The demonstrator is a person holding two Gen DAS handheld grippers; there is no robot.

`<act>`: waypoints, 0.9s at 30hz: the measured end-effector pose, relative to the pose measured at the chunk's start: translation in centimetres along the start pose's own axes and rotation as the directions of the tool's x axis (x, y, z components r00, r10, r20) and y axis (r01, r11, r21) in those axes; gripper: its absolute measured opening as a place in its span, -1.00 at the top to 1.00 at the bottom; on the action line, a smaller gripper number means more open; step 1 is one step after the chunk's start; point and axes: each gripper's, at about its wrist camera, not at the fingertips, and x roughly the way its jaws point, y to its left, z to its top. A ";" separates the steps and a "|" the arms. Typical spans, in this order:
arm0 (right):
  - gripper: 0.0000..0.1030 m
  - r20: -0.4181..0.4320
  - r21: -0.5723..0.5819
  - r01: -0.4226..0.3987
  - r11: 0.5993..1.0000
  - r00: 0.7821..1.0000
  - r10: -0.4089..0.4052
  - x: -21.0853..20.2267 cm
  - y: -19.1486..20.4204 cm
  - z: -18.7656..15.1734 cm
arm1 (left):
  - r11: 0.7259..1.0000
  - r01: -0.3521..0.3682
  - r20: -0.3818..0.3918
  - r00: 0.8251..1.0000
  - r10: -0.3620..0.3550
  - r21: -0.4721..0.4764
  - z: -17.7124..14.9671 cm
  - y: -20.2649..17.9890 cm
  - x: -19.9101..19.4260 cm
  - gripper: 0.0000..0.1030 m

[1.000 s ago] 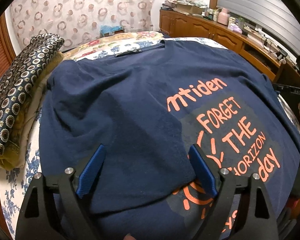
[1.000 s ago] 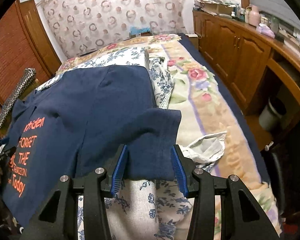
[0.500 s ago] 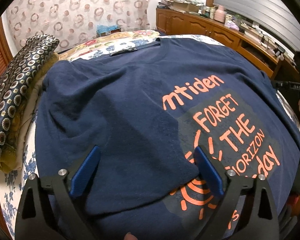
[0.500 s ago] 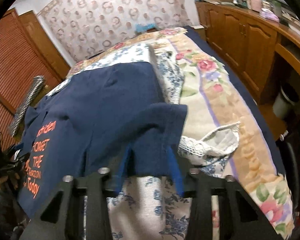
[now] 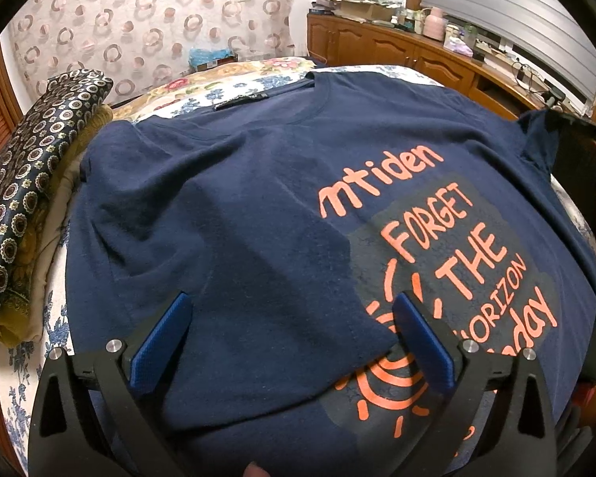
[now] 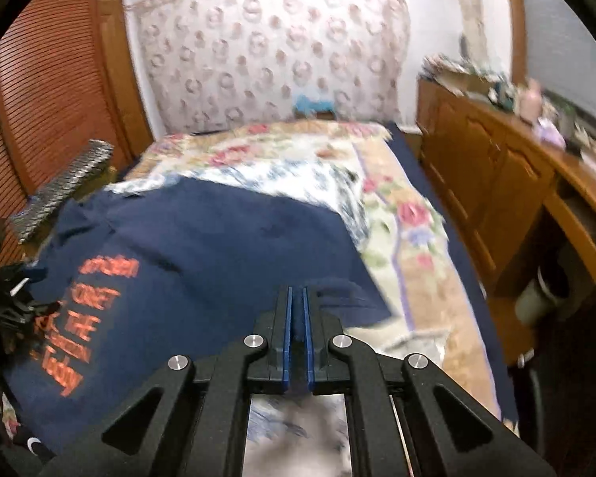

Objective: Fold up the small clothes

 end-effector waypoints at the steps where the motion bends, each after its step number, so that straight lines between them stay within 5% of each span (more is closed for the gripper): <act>1: 0.91 0.005 -0.017 -0.014 1.000 1.000 0.014 -0.1 0.8 0.2 | 1.000 0.000 0.000 1.000 0.000 0.000 0.0 0.0 0.0 -0.99; 9: 0.90 -0.081 -0.119 -0.159 0.980 0.985 0.150 1.9 6.5 -1.7 | 1.000 0.001 0.000 1.000 -0.001 0.001 0.0 0.0 0.0 -0.99; 14: 0.90 -0.180 -0.143 -0.159 0.977 0.975 0.132 4.2 7.6 -4.3 | 1.000 0.001 0.000 1.000 -0.001 0.002 0.0 -0.1 0.0 -0.99; 19: 0.86 -0.167 -0.177 -0.119 0.977 0.982 0.089 3.5 8.1 -4.2 | 1.000 0.006 -0.004 1.000 -0.006 0.008 -0.1 0.4 -0.1 -0.99; 22: 0.63 -0.141 -0.163 -0.098 0.982 0.987 0.076 2.5 8.4 -3.2 | 1.000 -0.001 0.018 1.000 0.001 -0.007 -0.4 0.8 -0.7 -0.99; 24: 0.26 -0.105 -0.147 -0.092 0.985 0.991 0.076 1.6 8.1 -2.6 | 1.000 -0.003 0.050 0.999 0.004 -0.022 -0.5 1.1 -1.6 -0.99; 27: 0.14 -0.065 -0.118 -0.044 0.992 0.997 0.037 1.0 6.9 -1.9 | 0.999 -0.004 0.112 0.994 0.009 -0.043 -0.3 1.5 -3.6 -0.99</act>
